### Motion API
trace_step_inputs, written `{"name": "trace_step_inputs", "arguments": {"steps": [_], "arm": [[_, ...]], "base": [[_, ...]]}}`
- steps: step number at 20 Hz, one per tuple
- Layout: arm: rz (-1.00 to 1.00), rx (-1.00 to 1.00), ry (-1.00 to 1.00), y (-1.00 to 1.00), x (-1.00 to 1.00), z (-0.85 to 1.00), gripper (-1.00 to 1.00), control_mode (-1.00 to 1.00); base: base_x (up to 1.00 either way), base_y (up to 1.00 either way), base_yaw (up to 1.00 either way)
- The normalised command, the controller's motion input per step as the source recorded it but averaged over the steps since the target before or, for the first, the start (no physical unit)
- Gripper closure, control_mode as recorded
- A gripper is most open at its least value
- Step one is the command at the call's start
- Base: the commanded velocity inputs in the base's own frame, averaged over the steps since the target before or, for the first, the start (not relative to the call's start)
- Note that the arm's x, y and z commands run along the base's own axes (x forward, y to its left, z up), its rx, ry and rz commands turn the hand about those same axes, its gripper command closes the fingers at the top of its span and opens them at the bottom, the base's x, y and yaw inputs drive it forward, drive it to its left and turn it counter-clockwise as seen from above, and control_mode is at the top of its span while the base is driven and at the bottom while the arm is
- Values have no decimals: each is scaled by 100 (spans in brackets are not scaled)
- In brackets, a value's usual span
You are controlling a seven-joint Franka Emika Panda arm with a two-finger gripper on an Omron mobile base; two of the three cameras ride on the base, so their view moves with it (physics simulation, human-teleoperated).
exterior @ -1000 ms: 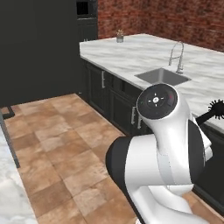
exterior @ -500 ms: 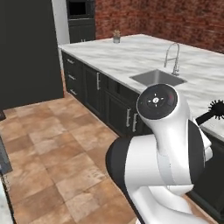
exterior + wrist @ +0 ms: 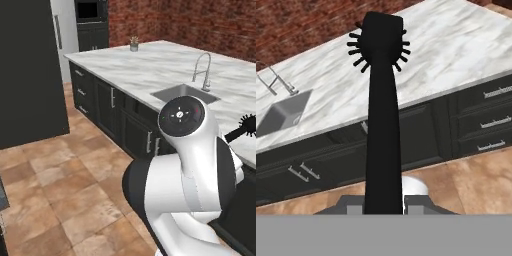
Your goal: Locate and retrieve the dish brush and bar soap from the cabinet. Place them next to the sink.
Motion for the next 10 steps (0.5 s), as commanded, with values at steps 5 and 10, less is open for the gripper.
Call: {"name": "trace_step_inputs", "arguments": {"steps": [5, 10], "arm": [[0, 0, 0, 0, 0, 0, 100, 100], [0, 0, 0, 0, 0, 0, 100, 100]], "base": [[67, -6, 0], [36, -47, 1]]}}
